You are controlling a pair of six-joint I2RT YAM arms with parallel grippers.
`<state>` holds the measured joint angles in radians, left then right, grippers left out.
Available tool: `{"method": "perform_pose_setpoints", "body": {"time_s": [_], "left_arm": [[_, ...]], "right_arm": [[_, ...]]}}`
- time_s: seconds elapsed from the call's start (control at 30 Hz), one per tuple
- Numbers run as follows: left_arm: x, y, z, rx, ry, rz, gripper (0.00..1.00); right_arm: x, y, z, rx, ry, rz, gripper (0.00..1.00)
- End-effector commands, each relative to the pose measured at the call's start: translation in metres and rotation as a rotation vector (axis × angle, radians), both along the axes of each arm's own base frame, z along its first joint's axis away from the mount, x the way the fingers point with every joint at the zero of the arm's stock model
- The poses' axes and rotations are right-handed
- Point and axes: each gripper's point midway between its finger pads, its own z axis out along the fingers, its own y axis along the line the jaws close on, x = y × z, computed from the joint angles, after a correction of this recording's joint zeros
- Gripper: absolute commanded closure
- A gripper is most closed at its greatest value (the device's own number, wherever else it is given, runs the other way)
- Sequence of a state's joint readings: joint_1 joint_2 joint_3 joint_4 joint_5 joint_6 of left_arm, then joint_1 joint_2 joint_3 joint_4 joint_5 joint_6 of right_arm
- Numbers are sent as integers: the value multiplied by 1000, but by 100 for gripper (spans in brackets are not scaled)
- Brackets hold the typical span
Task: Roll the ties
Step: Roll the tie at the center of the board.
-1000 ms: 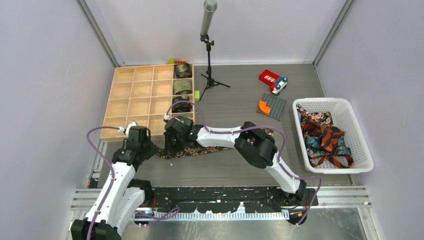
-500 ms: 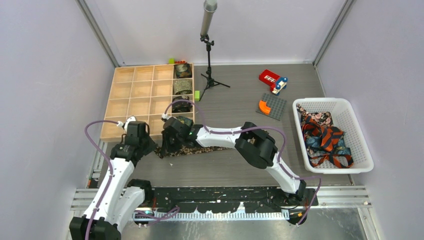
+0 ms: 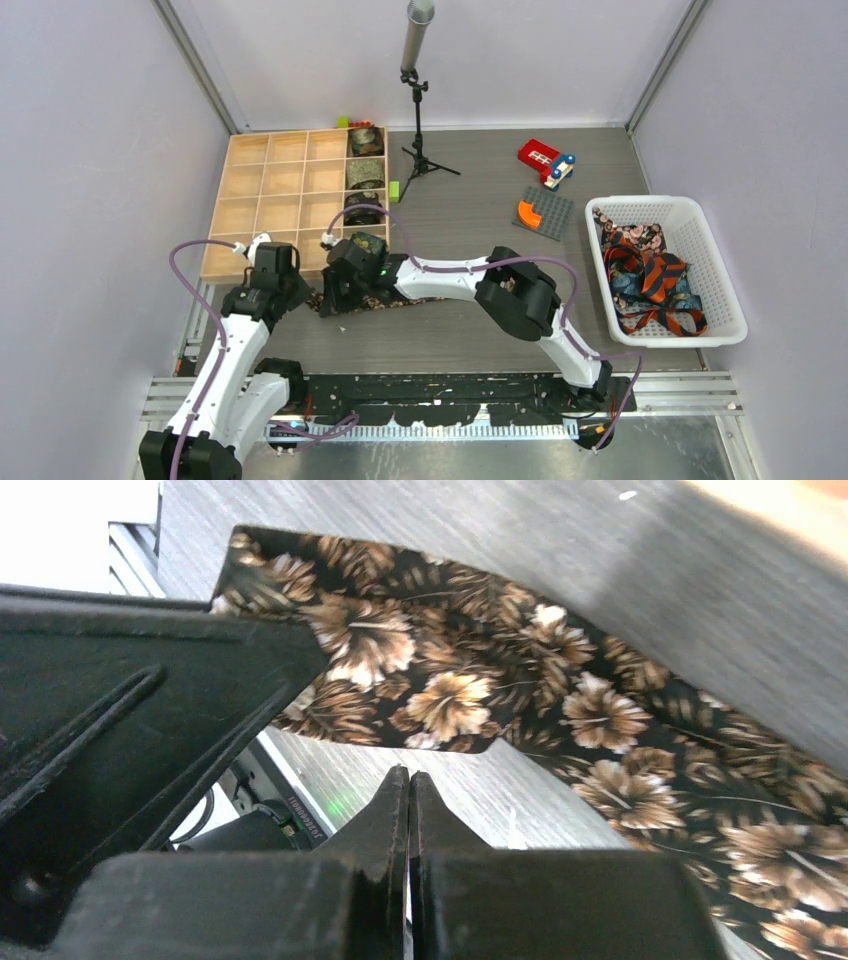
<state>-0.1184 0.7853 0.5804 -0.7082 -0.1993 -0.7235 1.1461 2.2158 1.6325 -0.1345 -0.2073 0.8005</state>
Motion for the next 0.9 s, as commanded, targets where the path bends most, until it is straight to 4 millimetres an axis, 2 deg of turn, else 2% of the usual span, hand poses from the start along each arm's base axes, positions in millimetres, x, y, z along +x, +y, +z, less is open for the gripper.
{"method": "perform_pose_setpoints", "body": {"time_s": [0.0,0.3,0.4,0.53,0.63,0.7,0.77,0.87], "left_arm": [[6,3,12,20,-41,1,100],[6,4,12,32,-36,-2,100],[6,4,10,34,-26,-7,100],[7,5,10,38,-26,-7,100],[7,5,10,42,-27,-8,100],[7,5,10,41,-28,-7,100],[7,5,9,41,-27,-6,100],[7,5,11,41,-31,-5,100]], "right_arm": [[0,21,21,77,-25,32,99],[26,19,2,51,-35,14,99],[27,19,0,54,-26,36,99],[-3,17,19,91,-3,162,99],[-17,7,35,103,-10,196,99],[-15,0,46,115,-28,168,99],[-3,-6,53,102,-47,117,100],[20,-15,48,68,-26,16,100]]}}
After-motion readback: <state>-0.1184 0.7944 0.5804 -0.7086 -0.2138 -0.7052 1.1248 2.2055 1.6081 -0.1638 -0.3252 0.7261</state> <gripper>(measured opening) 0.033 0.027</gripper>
